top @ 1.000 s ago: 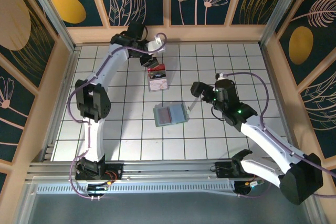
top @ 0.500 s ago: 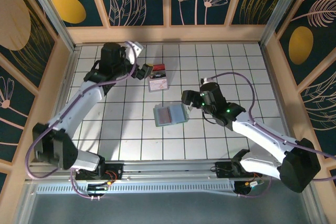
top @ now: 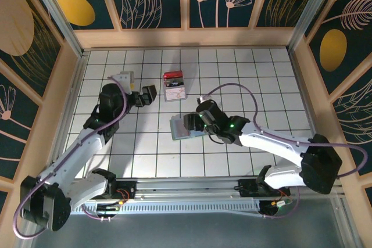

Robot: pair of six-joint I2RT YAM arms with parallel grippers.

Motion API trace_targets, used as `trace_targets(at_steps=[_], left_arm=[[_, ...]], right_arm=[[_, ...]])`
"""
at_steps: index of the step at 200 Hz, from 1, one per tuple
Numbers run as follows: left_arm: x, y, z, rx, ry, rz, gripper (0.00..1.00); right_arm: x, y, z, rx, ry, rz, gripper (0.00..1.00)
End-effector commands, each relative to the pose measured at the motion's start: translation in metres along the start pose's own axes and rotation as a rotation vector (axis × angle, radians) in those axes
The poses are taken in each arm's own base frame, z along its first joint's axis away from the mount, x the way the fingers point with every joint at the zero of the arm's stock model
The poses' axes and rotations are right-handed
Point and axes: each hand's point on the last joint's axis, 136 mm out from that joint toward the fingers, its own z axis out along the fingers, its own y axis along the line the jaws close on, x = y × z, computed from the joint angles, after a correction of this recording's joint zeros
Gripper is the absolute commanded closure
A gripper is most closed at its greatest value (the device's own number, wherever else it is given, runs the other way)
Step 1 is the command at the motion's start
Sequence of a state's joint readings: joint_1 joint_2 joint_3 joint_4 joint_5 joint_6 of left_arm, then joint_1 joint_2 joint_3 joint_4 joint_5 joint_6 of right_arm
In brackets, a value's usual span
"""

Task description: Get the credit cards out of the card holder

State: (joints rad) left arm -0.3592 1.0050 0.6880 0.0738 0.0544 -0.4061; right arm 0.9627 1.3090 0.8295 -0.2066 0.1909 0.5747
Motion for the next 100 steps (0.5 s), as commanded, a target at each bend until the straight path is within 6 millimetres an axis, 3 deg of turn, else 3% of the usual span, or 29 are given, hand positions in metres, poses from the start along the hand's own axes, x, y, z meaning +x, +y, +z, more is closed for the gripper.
trace_targets(at_steps=[1,63,100], left_arm=[[-0.008,0.015,-0.016,-0.061,-0.106,-0.161,0.01],[0.017,0.039,-0.04,-0.1,-0.176,-0.351,0.01],[0.027,0.045,-0.042,-0.114,-0.173,-0.377,0.01]], right_arm=[[0.004,0.007,0.006,0.03,0.021,-0.023,0.24],[0.034,0.025,0.036,0.079,0.123,-0.119,0.25],[0.05,0.019,0.05,0.109,0.179,-0.139,0.27]])
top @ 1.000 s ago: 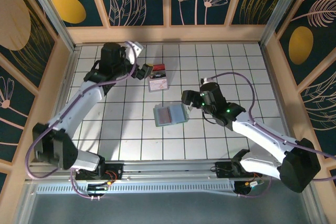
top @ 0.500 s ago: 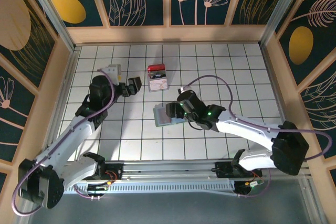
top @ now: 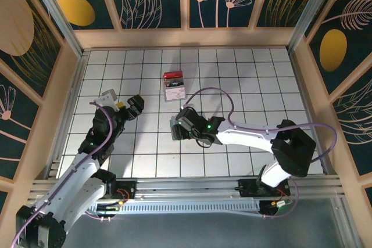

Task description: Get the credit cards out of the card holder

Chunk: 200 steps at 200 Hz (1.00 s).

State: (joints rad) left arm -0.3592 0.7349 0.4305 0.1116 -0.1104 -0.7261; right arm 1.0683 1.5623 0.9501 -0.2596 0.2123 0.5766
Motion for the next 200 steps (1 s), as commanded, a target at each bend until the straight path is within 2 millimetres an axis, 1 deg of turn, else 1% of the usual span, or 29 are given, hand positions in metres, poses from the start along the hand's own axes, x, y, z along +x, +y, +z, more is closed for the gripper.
trace_targets(at_steps=[1,22,48,68,90,110,144,177,200], left_arm=[[-0.005,0.002,-0.001,0.0,-0.037,-0.059,0.01],[0.0,0.006,0.001,-0.011,-0.028,-0.054,0.01],[0.001,0.007,0.003,-0.015,-0.029,-0.058,0.01],[0.002,0.008,0.004,-0.016,-0.03,-0.063,0.01],[0.005,0.011,0.005,-0.024,-0.025,-0.063,0.01],[0.006,0.013,0.006,-0.029,-0.019,-0.061,0.01],[0.009,0.015,0.008,-0.039,-0.012,-0.06,0.01],[0.01,0.015,0.01,-0.041,-0.005,-0.061,0.01],[0.011,0.014,0.012,-0.038,0.003,-0.061,0.01]], right_arm=[[0.004,-0.004,0.007,0.045,0.022,-0.023,0.27],[0.005,-0.005,0.015,0.061,0.032,-0.044,0.3],[-0.003,0.003,0.022,0.06,0.025,-0.073,0.33],[-0.003,0.006,0.031,0.071,0.037,-0.1,0.37],[-0.002,0.002,0.042,0.109,0.06,-0.117,0.38],[0.0,-0.002,0.047,0.133,0.072,-0.121,0.38],[0.008,-0.009,0.053,0.144,0.104,-0.114,0.38],[0.024,-0.013,0.065,0.144,0.16,-0.125,0.38],[0.032,-0.016,0.071,0.154,0.189,-0.133,0.41]])
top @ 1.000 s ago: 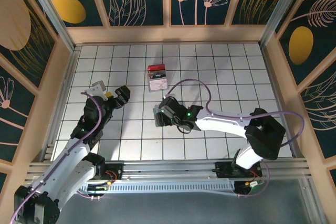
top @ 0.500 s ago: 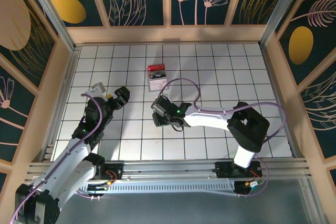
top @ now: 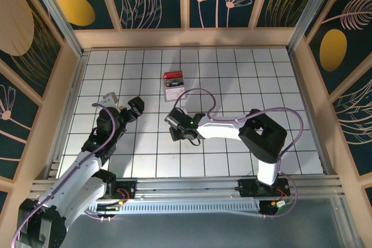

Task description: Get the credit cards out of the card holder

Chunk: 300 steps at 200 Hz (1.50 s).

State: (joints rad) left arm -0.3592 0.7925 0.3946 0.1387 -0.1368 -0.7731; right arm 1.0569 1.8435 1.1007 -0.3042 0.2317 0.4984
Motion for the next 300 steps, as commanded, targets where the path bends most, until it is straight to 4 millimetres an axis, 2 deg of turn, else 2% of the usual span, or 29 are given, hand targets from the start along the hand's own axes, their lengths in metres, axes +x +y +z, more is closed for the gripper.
trace_targets(at_steps=[1,30,85,160,196,217,257,300], left_arm=[[-0.006,-0.006,0.001,0.026,-0.026,-0.022,0.01],[-0.007,-0.007,0.001,0.028,-0.028,-0.018,0.01],[-0.012,-0.016,-0.001,0.051,-0.024,0.021,0.01],[-0.016,-0.03,0.002,0.074,0.005,0.068,0.01],[-0.017,-0.032,0.002,0.075,0.008,0.076,0.01],[-0.017,-0.032,0.002,0.075,0.01,0.076,0.01],[-0.017,-0.035,0.003,0.079,0.019,0.091,0.01],[-0.02,-0.04,0.002,0.086,0.025,0.113,0.01]], right_arm=[[0.016,-0.007,0.012,0.03,0.065,-0.029,0.41],[0.018,-0.009,0.013,0.04,0.073,-0.027,0.51],[-0.001,-0.008,-0.005,0.004,0.01,0.013,0.69],[-0.015,-0.011,-0.016,-0.098,-0.022,0.097,0.66],[-0.017,-0.009,-0.015,-0.13,-0.017,0.103,0.62],[-0.017,-0.01,-0.014,-0.131,-0.016,0.107,0.63],[-0.018,-0.014,-0.016,-0.112,-0.023,0.118,0.73],[-0.026,-0.028,-0.024,-0.046,-0.062,0.134,0.71]])
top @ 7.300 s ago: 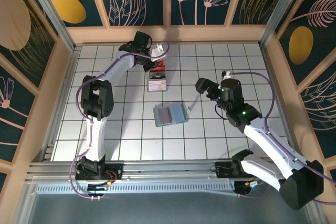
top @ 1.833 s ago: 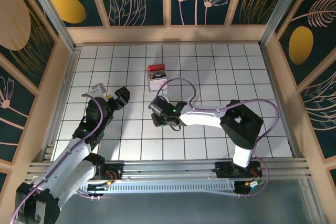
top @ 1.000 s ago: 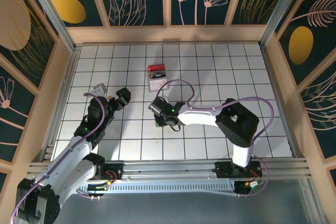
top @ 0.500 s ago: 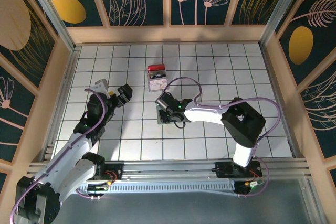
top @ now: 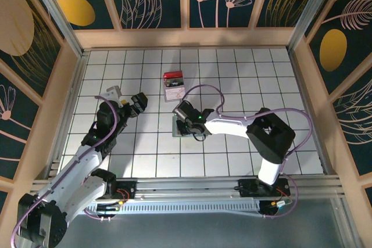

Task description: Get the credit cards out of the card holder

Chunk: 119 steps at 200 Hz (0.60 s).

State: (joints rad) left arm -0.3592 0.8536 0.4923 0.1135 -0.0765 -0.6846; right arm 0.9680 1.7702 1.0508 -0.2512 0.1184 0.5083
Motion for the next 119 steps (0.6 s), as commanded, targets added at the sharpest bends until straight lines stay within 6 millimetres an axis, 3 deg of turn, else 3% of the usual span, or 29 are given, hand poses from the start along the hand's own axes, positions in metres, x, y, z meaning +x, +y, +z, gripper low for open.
trace_targets(at_steps=[1,48,119], left_arm=[[-0.011,-0.014,-0.003,0.033,-0.008,0.026,0.01],[-0.017,-0.015,-0.005,0.028,-0.026,0.04,0.01],[-0.019,-0.022,-0.005,-0.003,-0.021,0.109,0.01]], right_arm=[[-0.011,-0.011,-0.015,0.047,-0.056,0.03,0.71],[-0.017,-0.026,-0.023,0.117,-0.088,0.045,0.66],[-0.01,-0.05,-0.026,0.172,-0.081,0.102,0.62]])
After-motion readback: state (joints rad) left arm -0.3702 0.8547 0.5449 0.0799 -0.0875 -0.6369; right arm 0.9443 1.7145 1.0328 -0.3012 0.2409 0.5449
